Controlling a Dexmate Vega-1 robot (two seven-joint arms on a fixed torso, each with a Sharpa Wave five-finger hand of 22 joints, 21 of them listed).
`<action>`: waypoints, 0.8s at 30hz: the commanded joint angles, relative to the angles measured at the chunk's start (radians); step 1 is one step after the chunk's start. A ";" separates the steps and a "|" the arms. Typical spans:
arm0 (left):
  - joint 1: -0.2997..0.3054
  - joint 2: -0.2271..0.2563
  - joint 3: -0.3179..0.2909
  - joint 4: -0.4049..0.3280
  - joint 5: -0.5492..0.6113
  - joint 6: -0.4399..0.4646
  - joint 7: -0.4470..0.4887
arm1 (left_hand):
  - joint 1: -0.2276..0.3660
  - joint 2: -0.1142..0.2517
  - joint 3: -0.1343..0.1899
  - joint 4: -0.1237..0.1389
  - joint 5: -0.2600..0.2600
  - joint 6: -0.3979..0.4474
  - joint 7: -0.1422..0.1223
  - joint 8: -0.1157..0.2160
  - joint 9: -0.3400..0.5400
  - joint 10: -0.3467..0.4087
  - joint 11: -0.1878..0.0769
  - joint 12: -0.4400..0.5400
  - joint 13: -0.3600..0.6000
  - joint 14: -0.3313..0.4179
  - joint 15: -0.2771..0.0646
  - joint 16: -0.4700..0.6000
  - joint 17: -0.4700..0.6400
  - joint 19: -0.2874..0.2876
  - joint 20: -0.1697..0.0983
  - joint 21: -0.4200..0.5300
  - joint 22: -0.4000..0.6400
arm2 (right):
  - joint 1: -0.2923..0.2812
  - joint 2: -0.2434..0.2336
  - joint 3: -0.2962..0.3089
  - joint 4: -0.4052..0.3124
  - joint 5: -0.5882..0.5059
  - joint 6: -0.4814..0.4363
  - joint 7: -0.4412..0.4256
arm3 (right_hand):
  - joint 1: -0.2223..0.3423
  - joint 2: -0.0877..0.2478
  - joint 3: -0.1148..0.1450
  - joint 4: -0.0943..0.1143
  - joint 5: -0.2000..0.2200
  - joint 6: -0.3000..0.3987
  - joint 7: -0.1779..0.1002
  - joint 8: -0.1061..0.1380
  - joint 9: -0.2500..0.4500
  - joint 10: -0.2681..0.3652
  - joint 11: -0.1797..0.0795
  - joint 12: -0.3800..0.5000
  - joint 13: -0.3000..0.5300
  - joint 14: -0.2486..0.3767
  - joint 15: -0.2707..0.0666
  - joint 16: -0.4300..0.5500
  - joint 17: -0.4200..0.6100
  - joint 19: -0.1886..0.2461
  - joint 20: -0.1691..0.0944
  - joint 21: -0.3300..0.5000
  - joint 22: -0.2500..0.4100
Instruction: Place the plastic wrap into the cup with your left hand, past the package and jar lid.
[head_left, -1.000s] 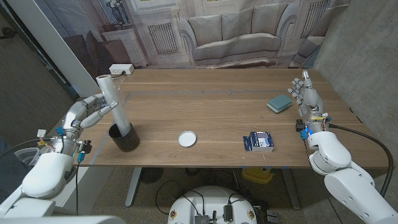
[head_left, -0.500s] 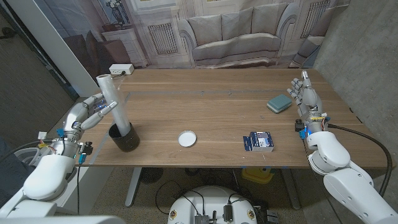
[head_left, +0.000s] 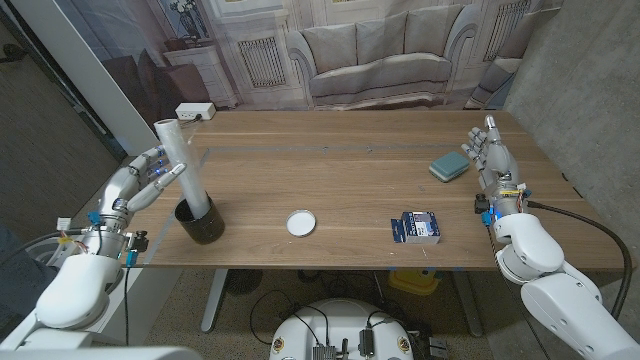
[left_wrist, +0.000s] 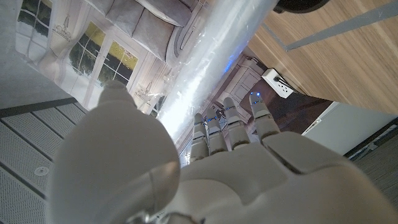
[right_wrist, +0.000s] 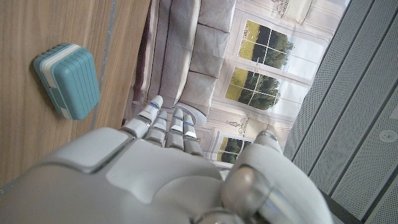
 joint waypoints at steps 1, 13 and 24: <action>0.021 -0.026 0.000 -0.008 -0.014 -0.033 0.007 | 0.000 0.004 -0.006 0.003 0.011 -0.012 0.000 0.002 0.001 -0.009 0.001 0.006 -0.001 -0.004 0.001 0.005 0.003 -0.008 0.006 0.002 0.000 | -0.010 0.003 0.006 0.006 -0.001 0.022 0.013 | 0.004 0.002 -0.003 0.003 -0.004 0.004 -0.004 -0.001 0.003 0.007 -0.001 -0.003 0.002 0.004 0.001 0.001 0.002 0.010 0.002 -0.002 0.004; 0.047 -0.043 -0.019 -0.036 -0.011 -0.037 0.000 | -0.001 0.007 -0.008 0.005 0.012 -0.013 0.002 0.011 0.001 -0.011 0.004 0.011 -0.004 -0.006 0.004 0.008 0.003 -0.019 0.011 0.001 0.000 | -0.019 0.009 0.007 0.011 -0.008 0.045 0.022 | 0.004 0.002 -0.005 0.002 -0.004 0.003 -0.001 -0.002 0.003 0.008 0.001 -0.003 0.002 0.004 0.002 0.000 0.002 0.011 0.002 -0.005 0.004; 0.077 -0.078 -0.018 -0.063 0.016 -0.066 0.009 | -0.002 0.009 -0.011 0.005 0.014 -0.001 -0.006 0.022 0.001 -0.006 -0.006 0.017 -0.008 -0.002 -0.003 0.012 0.003 -0.011 0.004 0.007 0.000 | -0.029 0.013 0.011 0.009 -0.013 0.056 0.026 | 0.004 0.002 -0.006 0.002 -0.004 0.003 -0.003 -0.001 0.003 0.008 0.000 -0.003 0.002 0.005 0.002 0.000 0.002 0.013 0.002 -0.007 0.004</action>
